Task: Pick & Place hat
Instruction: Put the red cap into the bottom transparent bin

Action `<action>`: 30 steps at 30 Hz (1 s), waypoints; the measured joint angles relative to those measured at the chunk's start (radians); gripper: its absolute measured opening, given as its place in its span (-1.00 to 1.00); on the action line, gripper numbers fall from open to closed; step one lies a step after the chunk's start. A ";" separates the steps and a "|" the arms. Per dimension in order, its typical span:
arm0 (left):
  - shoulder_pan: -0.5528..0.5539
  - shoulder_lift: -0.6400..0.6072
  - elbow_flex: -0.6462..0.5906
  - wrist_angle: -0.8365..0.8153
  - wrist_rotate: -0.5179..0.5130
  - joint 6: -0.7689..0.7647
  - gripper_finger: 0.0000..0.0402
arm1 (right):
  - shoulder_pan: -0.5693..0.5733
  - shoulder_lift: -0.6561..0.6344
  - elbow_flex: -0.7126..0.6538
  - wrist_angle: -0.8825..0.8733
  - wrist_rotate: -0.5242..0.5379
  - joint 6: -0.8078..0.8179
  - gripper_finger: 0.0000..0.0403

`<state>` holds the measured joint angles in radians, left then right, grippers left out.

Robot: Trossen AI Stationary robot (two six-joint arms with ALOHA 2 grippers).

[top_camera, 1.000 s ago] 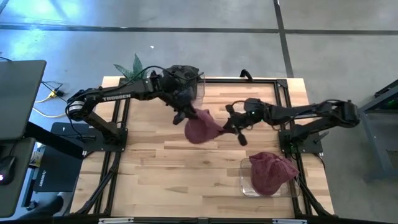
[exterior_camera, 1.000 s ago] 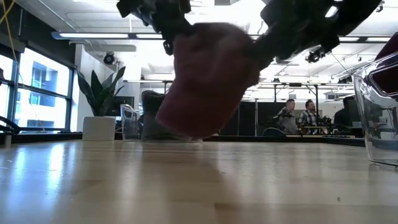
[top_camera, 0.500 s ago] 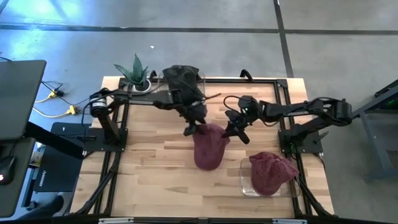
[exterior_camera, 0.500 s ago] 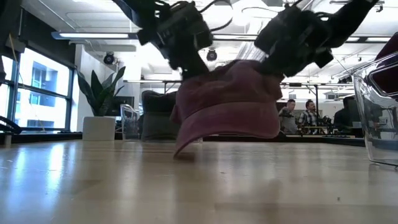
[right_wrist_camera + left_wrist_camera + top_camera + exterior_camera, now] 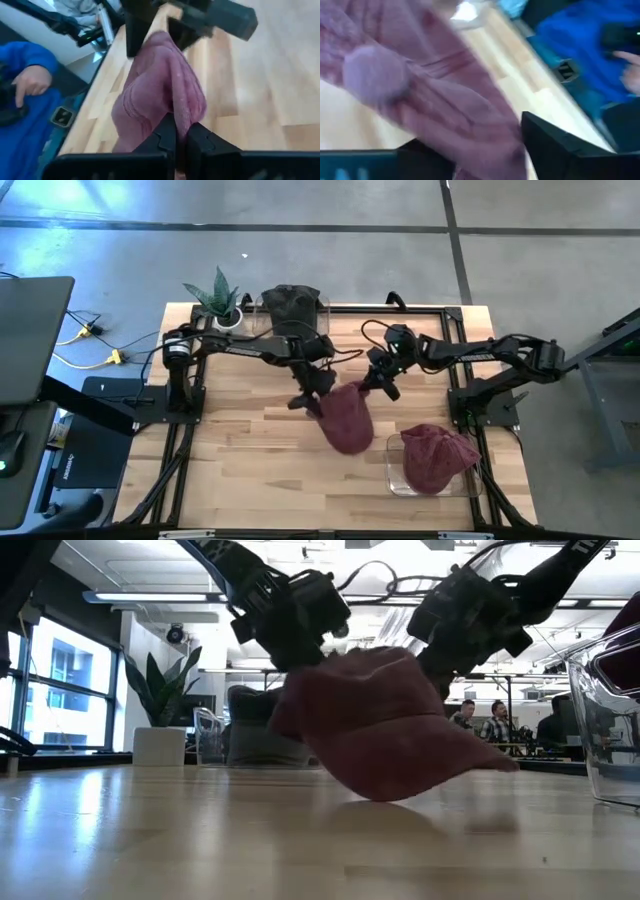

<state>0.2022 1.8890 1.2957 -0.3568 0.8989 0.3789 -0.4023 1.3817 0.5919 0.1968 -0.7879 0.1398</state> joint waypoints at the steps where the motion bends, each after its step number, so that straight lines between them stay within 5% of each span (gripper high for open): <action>1: 0.000 0.001 0.000 0.003 0.045 0.016 -0.08 | 0.000 -0.001 0.000 -0.013 -0.024 0.006 -0.96; 10: 0.032 -0.022 -0.002 0.034 0.313 0.090 -0.94 | 0.040 -0.002 0.000 -0.031 -0.202 0.017 -0.91; 16: 0.061 -0.068 -0.002 0.075 0.353 0.073 -0.93 | 0.060 -0.002 0.000 0.067 -0.321 -0.002 -0.81; 20: 0.092 -0.120 -0.004 0.083 0.383 0.061 -0.98 | 0.074 -0.002 0.000 0.158 -0.329 0.069 -0.57; 26: 0.127 -0.191 -0.002 0.101 0.390 0.051 -0.99 | 0.108 -0.002 0.000 0.193 -0.528 0.141 -0.18; 30: 0.131 -0.191 -0.002 0.123 0.393 0.026 -0.99 | 0.115 -0.003 0.000 0.191 -0.531 0.128 -0.02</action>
<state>0.3334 1.6978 1.2938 -0.2337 1.2924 0.4044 -0.2871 1.3788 0.5919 0.3882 -1.3188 0.2678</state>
